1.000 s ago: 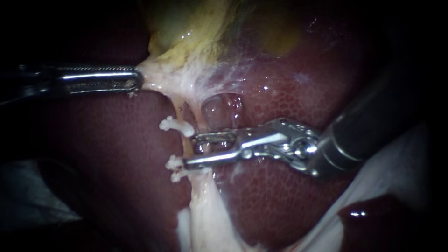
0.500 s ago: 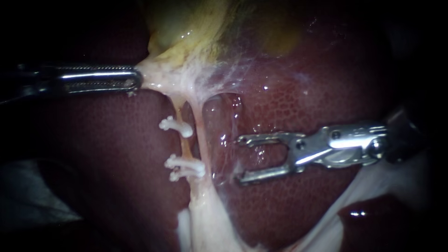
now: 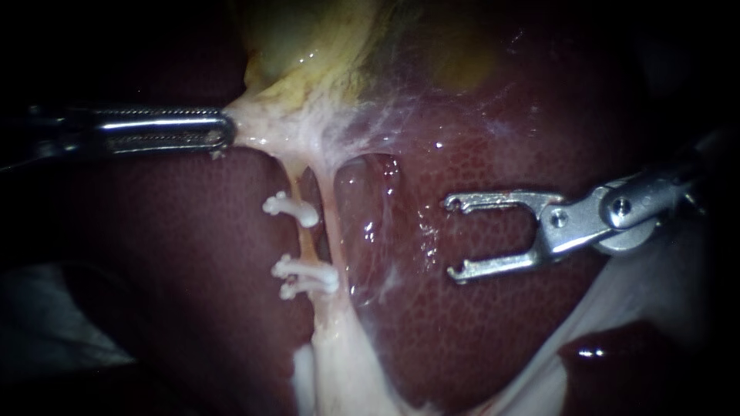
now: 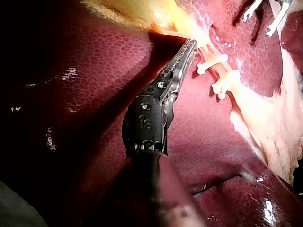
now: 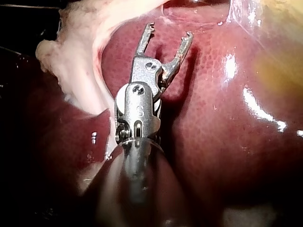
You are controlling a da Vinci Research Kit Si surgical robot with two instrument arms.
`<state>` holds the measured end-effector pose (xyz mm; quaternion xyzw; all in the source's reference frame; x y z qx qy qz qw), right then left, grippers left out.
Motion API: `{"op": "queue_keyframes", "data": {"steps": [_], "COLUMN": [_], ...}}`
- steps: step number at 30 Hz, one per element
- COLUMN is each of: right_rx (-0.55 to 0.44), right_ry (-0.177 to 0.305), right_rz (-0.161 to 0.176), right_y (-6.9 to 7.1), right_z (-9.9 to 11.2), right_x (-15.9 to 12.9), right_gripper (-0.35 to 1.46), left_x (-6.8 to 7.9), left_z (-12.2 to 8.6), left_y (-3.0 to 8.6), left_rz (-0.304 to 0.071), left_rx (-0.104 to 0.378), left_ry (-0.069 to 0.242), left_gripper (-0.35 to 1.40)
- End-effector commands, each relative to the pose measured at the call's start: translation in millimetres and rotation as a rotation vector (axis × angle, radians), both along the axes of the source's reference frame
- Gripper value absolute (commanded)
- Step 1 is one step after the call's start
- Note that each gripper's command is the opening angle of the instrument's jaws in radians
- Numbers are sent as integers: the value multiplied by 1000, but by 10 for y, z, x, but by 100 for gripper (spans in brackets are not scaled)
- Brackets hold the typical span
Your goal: Going back third clip left tube
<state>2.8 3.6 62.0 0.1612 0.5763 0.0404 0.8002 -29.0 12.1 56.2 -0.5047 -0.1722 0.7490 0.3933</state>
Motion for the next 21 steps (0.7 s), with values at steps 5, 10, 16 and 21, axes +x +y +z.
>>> {"op": "queue_keyframes", "data": {"steps": [5,10,16,21], "right_rx": [0,0,0,0], "right_ry": [-3,-2,-1,-1], "right_rz": [3,1,0,-1], "right_y": [3,2,2,2], "right_z": [0,-1,-1,-1], "right_x": [-6,-10,-13,-14], "right_gripper": [50,50,50,50], "left_x": [-7,-19,-36,-38], "left_z": [15,43,71,74], "left_y": [-4,-10,-10,-11], "left_rz": [-1,17,35,39], "left_rx": [-7,-10,-12,-12], "left_ry": [7,19,17,18], "left_gripper": [-35,-35,-35,-35]}}
